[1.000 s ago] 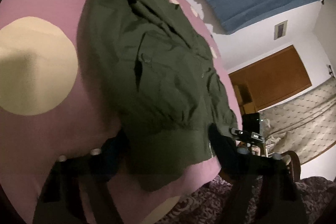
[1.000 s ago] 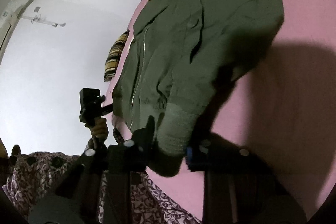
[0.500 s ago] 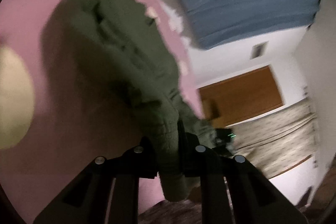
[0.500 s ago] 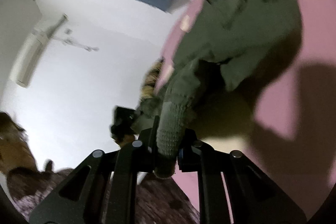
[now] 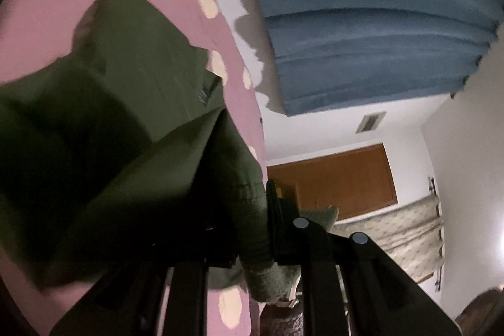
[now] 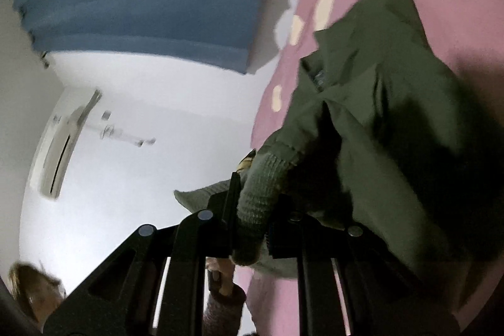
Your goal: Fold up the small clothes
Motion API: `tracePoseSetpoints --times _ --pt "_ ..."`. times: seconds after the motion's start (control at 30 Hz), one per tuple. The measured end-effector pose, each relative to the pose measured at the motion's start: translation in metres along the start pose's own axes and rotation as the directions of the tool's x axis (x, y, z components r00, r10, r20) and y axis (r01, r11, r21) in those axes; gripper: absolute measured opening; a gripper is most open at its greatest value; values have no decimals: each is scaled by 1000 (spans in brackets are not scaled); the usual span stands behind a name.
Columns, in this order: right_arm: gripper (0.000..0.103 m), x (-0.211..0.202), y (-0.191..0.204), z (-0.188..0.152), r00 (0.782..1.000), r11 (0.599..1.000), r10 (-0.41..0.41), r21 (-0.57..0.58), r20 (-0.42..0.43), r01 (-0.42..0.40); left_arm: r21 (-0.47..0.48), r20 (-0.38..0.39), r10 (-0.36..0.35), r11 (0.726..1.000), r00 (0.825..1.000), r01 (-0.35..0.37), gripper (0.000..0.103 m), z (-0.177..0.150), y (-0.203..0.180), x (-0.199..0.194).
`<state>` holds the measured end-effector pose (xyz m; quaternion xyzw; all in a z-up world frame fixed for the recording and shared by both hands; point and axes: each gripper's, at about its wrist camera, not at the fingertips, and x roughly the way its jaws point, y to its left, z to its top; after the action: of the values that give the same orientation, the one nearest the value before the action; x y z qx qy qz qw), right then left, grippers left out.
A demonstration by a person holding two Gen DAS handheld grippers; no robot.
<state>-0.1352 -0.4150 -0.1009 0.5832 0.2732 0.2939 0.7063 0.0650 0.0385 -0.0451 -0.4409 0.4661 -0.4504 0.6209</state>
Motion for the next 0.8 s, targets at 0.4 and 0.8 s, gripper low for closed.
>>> tracePoseSetpoints --times 0.4,0.8 --pt "19 25 -53 42 998 988 -65 143 11 62 -111 -49 78 990 996 -83 22 51 44 32" --pt "62 2 -27 57 997 996 -40 83 72 34 -27 -45 118 992 992 -119 54 62 7 10"
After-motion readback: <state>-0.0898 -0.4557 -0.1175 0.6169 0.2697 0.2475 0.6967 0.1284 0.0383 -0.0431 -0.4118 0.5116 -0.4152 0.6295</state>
